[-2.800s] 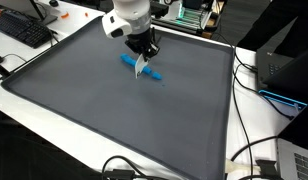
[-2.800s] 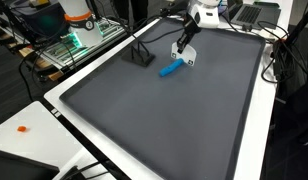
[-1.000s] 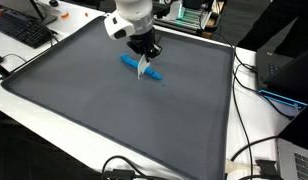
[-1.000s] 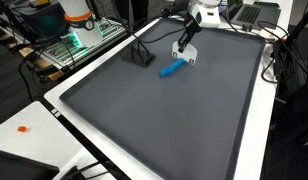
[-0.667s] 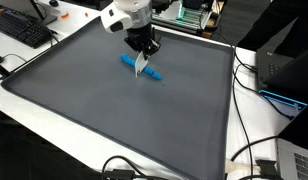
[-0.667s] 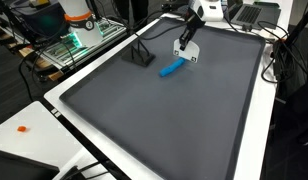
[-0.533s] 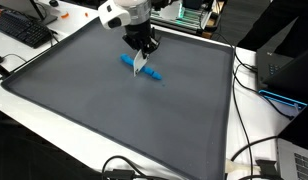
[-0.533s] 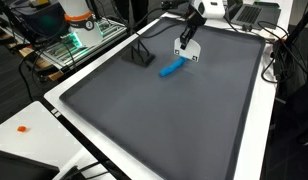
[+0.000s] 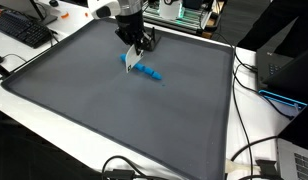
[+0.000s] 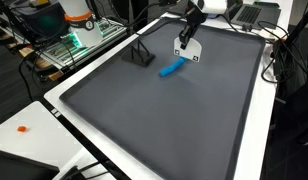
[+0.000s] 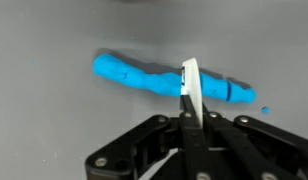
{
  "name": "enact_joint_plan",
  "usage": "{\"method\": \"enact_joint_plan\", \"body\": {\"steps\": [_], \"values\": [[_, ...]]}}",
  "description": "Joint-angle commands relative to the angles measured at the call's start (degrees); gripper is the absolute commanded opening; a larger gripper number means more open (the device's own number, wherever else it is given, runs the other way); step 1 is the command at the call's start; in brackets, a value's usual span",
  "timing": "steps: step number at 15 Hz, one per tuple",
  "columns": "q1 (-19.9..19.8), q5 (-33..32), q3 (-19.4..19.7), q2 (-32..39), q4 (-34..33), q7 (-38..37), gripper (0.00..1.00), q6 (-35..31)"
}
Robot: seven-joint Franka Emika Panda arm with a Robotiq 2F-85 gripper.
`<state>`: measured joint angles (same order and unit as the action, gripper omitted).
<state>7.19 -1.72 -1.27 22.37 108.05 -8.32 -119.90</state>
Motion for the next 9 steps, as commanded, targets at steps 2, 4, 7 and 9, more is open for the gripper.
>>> {"method": "enact_joint_plan", "body": {"steps": [2,4,7,9], "values": [[-0.86,-0.91,0.27,-0.4,1.3,-0.08,0.01,0.48],[-1.1,-0.93,0.41,-0.23,1.56,-0.13,0.01,0.33],[-1.48,-0.49,0.32,0.22,1.91,0.29,0.01,-0.01],[-1.64,-0.22,0.24,0.72,2.08,0.43,0.01,-0.19]]}}
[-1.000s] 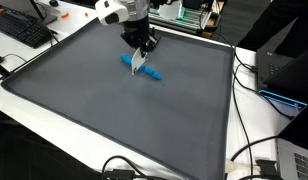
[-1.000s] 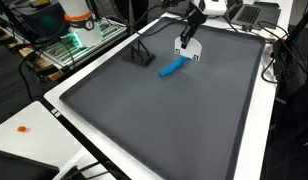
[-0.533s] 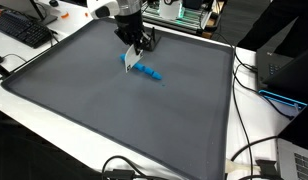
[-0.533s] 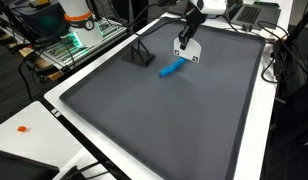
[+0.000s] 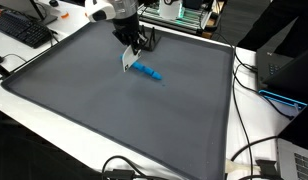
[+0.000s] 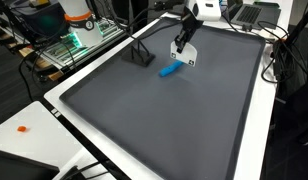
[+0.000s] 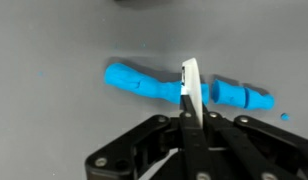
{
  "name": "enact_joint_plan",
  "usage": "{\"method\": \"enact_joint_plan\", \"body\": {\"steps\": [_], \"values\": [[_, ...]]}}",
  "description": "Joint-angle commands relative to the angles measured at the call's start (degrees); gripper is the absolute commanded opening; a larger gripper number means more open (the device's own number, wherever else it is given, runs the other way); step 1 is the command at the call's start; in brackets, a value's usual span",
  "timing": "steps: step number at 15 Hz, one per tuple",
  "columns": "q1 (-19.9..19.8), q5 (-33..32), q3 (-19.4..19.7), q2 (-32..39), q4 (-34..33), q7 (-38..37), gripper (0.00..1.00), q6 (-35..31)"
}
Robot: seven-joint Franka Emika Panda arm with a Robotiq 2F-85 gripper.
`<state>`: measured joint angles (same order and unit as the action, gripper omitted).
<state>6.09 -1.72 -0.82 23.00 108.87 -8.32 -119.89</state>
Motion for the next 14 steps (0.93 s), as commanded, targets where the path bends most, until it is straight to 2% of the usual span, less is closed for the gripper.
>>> {"method": "enact_joint_plan", "body": {"steps": [1,14], "values": [[-0.58,-0.15,-0.23,0.29,1.39,0.45,0.01,-0.22],[-0.75,0.81,-0.65,2.52,3.31,0.88,0.01,-2.79]]}}
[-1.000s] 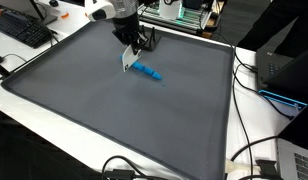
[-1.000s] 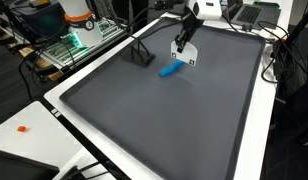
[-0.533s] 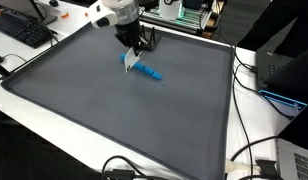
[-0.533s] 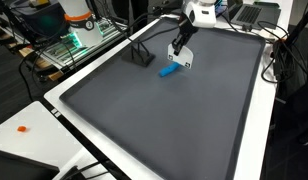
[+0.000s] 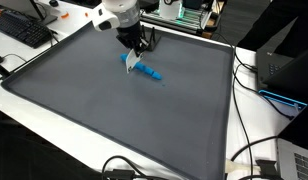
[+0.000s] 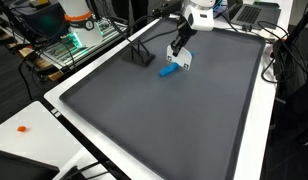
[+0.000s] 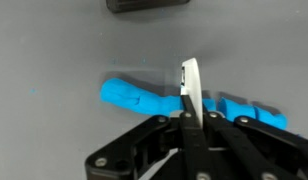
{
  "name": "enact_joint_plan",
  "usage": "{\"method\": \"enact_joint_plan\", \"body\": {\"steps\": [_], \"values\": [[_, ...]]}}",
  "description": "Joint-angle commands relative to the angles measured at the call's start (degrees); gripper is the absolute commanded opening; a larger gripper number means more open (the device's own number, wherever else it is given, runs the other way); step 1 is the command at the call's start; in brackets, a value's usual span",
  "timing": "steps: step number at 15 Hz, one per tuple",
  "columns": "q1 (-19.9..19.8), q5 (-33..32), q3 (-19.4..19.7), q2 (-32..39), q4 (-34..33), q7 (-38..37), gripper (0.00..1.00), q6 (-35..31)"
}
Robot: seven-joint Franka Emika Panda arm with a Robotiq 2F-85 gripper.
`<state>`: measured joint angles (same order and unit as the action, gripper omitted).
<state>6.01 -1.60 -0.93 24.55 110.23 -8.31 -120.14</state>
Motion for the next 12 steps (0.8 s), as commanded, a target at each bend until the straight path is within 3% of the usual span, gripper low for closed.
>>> {"method": "enact_joint_plan", "body": {"steps": [1,12], "values": [[-0.67,0.71,-0.55,1.08,2.04,0.88,0.01,-2.72],[-1.18,2.94,-1.44,1.46,3.13,2.49,0.01,-4.55]]}}
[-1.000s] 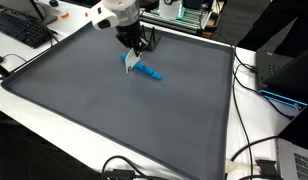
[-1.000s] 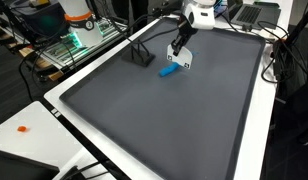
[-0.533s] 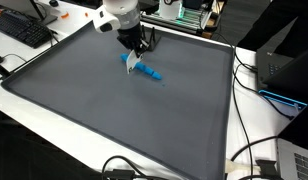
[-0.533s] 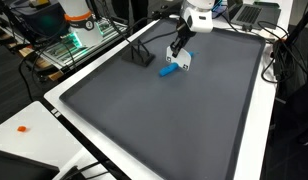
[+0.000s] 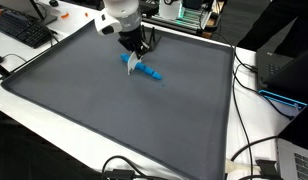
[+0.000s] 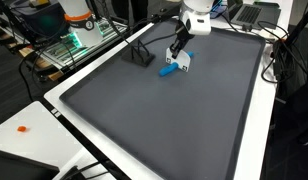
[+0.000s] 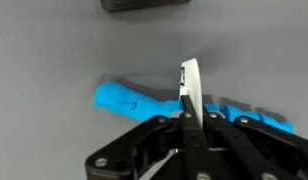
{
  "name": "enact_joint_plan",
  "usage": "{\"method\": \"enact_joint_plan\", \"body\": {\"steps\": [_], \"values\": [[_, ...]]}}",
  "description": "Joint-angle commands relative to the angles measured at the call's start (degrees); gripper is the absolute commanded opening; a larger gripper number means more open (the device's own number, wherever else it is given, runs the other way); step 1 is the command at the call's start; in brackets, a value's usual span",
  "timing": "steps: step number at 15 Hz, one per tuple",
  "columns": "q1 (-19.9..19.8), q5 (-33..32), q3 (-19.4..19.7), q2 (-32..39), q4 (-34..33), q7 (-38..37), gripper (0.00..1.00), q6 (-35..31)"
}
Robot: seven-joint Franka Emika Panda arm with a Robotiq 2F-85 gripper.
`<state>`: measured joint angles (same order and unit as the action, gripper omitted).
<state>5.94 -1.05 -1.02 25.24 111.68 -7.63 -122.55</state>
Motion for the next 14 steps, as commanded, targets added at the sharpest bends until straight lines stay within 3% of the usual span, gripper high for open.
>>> {"method": "enact_joint_plan", "body": {"steps": [1,14], "values": [[-1.33,3.0,-1.56,0.58,1.69,2.22,0.01,-2.1],[-1.28,3.15,-1.69,0.04,1.11,2.12,0.01,0.97]]}}
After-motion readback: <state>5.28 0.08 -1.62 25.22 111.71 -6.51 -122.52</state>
